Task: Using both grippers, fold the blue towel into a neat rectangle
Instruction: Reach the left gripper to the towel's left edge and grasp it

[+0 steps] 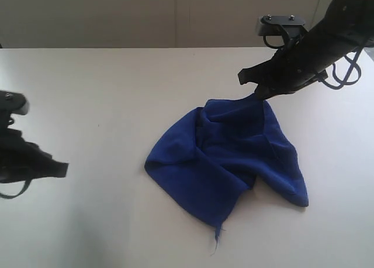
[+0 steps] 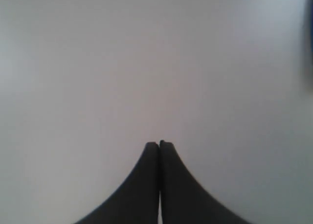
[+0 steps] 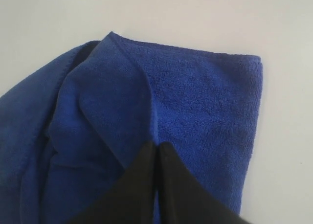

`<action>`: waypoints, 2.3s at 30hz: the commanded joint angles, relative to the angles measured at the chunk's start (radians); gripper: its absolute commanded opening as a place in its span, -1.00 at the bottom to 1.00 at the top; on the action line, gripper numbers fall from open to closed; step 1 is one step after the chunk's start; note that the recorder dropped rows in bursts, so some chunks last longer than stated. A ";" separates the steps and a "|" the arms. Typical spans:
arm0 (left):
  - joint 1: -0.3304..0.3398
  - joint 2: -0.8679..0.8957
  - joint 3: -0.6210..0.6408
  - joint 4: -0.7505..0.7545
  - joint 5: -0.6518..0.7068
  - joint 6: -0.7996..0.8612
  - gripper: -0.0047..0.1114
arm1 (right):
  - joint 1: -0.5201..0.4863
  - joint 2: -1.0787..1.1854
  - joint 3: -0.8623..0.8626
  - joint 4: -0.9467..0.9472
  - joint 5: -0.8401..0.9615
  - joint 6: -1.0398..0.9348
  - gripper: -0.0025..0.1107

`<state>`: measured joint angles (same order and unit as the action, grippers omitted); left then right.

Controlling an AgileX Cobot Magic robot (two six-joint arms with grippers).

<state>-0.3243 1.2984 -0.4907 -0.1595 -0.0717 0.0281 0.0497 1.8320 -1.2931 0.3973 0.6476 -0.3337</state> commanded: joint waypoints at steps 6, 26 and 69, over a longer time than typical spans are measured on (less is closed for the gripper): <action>-0.164 0.287 -0.345 -0.008 -0.002 0.021 -0.92 | 0.000 -0.008 0.009 -0.001 -0.001 -0.003 -0.96; -0.300 0.603 -0.847 -0.339 0.475 0.443 -0.92 | 0.000 -0.005 0.009 -0.001 -0.009 -0.003 -0.96; -0.387 0.739 -0.871 -0.206 0.331 0.526 -0.87 | 0.000 -0.005 0.009 -0.001 -0.051 -0.003 -0.96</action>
<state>-0.7075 2.0373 -1.3603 -0.3660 0.2516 0.5592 0.0497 1.8320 -1.2931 0.3973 0.6054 -0.3337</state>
